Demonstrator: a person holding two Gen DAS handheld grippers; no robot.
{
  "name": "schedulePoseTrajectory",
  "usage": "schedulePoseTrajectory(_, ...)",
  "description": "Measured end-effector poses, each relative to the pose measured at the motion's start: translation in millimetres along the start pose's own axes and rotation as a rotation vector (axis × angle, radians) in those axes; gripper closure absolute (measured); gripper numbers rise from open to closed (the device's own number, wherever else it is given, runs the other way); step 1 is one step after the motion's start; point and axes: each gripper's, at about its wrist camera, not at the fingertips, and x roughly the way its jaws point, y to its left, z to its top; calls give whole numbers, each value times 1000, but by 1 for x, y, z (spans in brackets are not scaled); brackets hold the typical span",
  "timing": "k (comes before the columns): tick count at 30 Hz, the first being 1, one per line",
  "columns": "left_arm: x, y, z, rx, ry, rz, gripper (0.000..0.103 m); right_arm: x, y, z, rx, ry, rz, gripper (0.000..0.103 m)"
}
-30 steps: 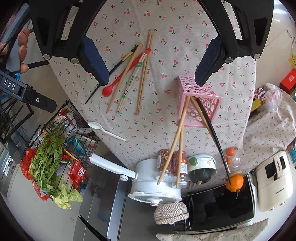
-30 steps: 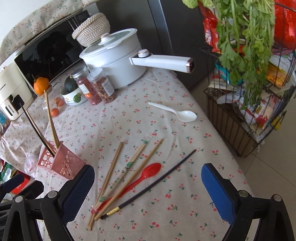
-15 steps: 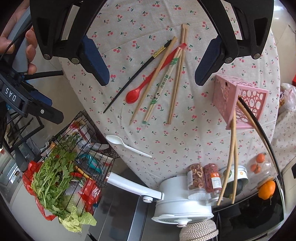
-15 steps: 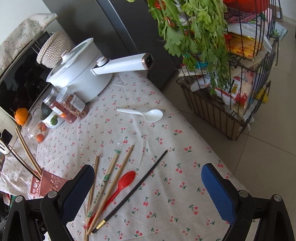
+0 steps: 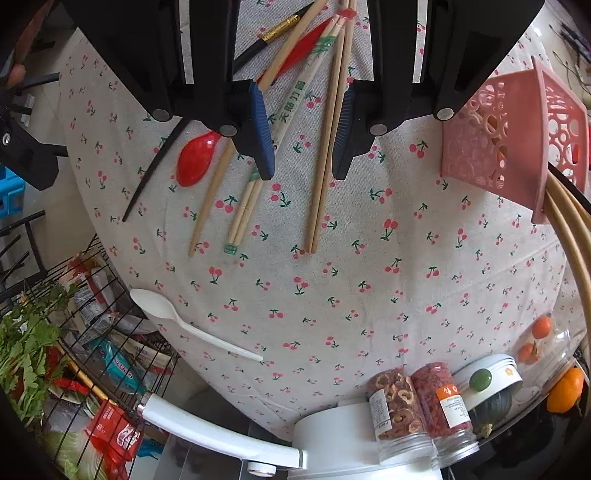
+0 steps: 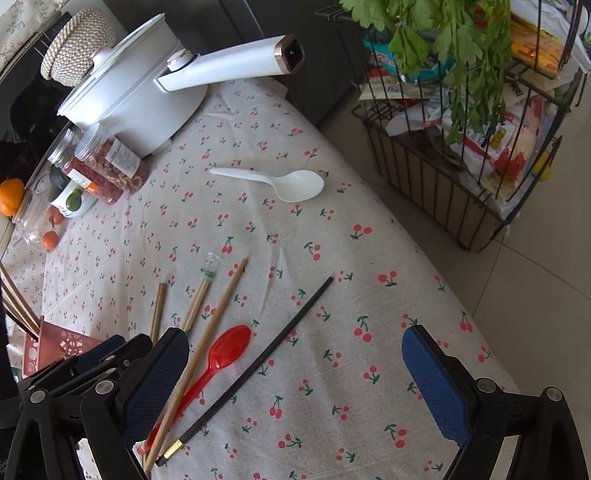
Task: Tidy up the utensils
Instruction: 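Move the left tool to the wooden chopstick pair and close on it, then lift the chopstick pair with the left tool while the right tool approaches the red spoon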
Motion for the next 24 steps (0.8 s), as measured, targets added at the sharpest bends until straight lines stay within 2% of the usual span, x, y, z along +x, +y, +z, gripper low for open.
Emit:
schedulePoseTrajectory(3, 15, 5, 5, 4, 15, 31, 73, 7, 4, 1, -13, 24, 6, 6)
schedulePoseTrajectory(6, 30, 10, 8, 0, 46, 30, 79, 14, 6, 3, -31, 40, -8, 6)
schedulePoseTrajectory(8, 30, 8, 8, 25, 29, 32, 90, 19, 4, 4, -27, 52, -22, 6)
schedulePoseTrajectory(10, 31, 5, 7, 55, 22, 35, 93, 23, -1, 6, -9, 62, -31, 6)
schedulePoseTrajectory(18, 19, 3, -2, 78, -7, 15, 94, 26, -9, 7, 29, 73, -46, 6)
schedulePoseTrajectory(24, -27, 4, -22, 122, -84, -32, 94, 31, -4, 4, 3, 85, -71, 6)
